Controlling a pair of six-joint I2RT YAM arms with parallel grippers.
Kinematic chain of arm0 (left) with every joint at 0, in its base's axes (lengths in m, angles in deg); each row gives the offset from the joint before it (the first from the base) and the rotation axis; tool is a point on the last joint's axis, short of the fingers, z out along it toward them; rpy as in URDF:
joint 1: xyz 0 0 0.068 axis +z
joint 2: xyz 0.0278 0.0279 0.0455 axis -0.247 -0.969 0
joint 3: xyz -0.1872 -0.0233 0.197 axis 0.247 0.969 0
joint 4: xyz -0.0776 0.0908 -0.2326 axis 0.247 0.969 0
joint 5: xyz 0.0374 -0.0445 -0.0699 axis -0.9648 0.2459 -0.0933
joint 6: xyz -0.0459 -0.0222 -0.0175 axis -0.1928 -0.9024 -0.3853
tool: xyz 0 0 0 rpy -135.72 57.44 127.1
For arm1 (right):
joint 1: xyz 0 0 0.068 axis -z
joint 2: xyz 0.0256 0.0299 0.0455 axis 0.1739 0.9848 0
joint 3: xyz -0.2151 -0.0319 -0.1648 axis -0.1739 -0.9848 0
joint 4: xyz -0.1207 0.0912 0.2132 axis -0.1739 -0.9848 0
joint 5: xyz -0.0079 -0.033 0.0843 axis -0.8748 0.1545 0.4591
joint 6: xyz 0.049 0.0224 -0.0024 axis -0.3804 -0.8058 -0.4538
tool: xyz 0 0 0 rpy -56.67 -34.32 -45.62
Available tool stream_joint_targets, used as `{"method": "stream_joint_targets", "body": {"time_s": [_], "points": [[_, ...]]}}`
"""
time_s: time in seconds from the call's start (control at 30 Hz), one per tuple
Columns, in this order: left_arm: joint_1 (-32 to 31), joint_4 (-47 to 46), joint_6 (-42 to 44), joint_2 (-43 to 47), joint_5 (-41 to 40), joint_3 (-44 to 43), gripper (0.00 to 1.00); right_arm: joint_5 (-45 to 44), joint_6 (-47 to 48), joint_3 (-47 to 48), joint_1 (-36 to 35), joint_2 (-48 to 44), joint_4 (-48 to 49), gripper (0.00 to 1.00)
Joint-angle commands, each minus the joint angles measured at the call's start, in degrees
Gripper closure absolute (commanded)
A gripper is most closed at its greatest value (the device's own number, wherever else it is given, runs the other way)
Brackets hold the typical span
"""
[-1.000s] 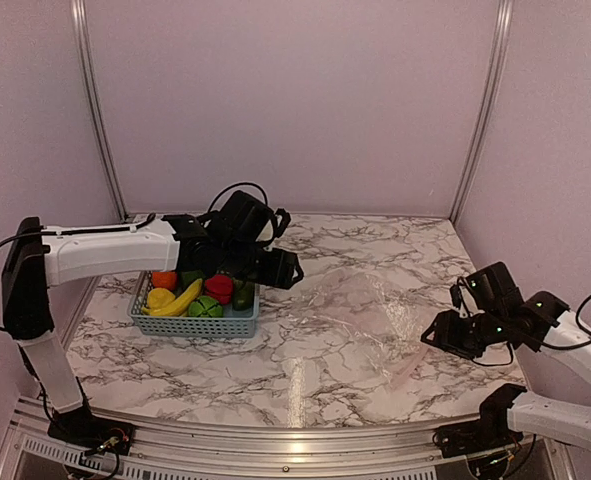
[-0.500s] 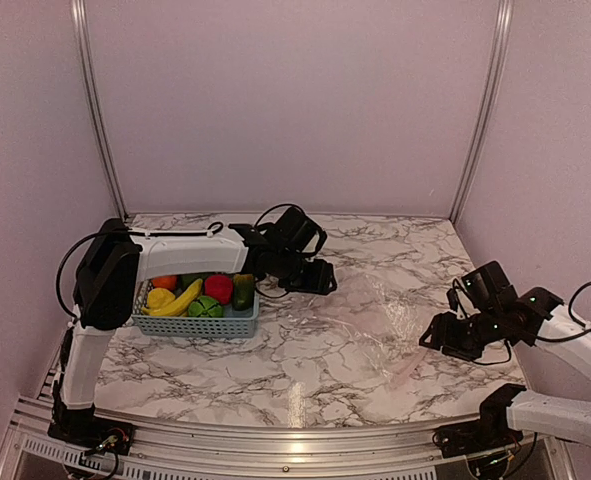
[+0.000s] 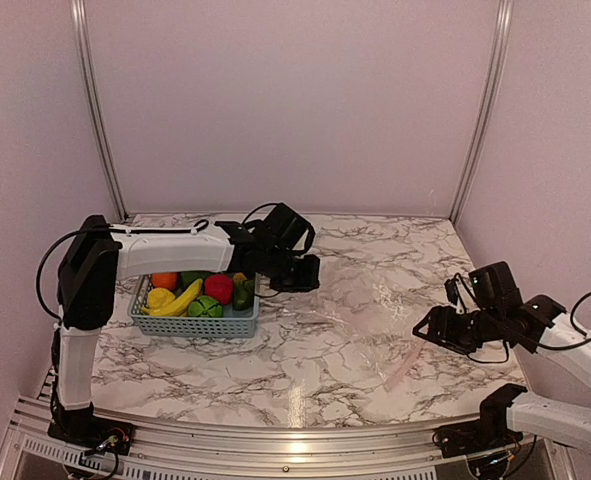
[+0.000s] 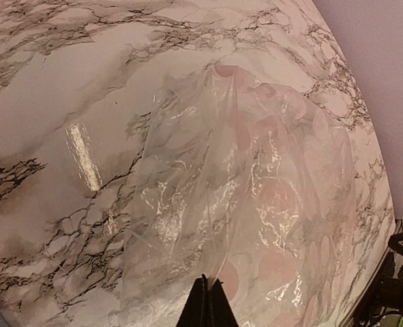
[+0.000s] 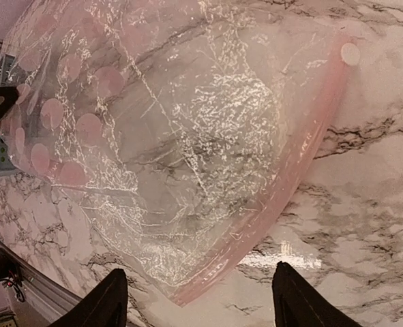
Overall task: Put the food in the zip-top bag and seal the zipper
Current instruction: Pick up the zipper food storage bag at the center of the board, then place the zipper food storage bag in the bin.
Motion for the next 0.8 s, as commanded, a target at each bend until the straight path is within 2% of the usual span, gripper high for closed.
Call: {"method": "stream_joint_targets", "body": {"time_s": [0.0, 0.2, 0.33, 0.47, 0.6, 0.77], "points": [[1.17, -4.83, -3.35, 12.05, -2.02, 3.79, 1.0, 1.78, 1.34, 2.75, 0.73, -1.94, 3.94, 0.3], [3.73, -3.92, -5.6, 23.23, -3.4, 9.85, 1.0, 2.47, 2.12, 6.72, 0.69, -5.73, 7.14, 0.31], [5.97, -2.83, -6.83, 31.0, -3.12, 16.25, 1.0, 3.52, 0.71, 5.55, 0.69, -5.94, 11.23, 0.35], [8.52, 1.45, -7.19, 36.85, -2.15, 20.9, 1.0, 6.3, -0.45, 3.26, 0.69, -1.57, 15.89, 0.39], [9.69, 11.8, -5.32, 40.61, -3.24, 22.09, 1.0, 8.7, 0.58, 3.57, 0.69, 4.08, 20.4, 0.41], [13.35, 20.4, -2.96, 44.1, -8.16, 24.13, 1.0, 12.63, 2.31, 4.82, 0.23, 15.74, 25.9, 0.45]]}}
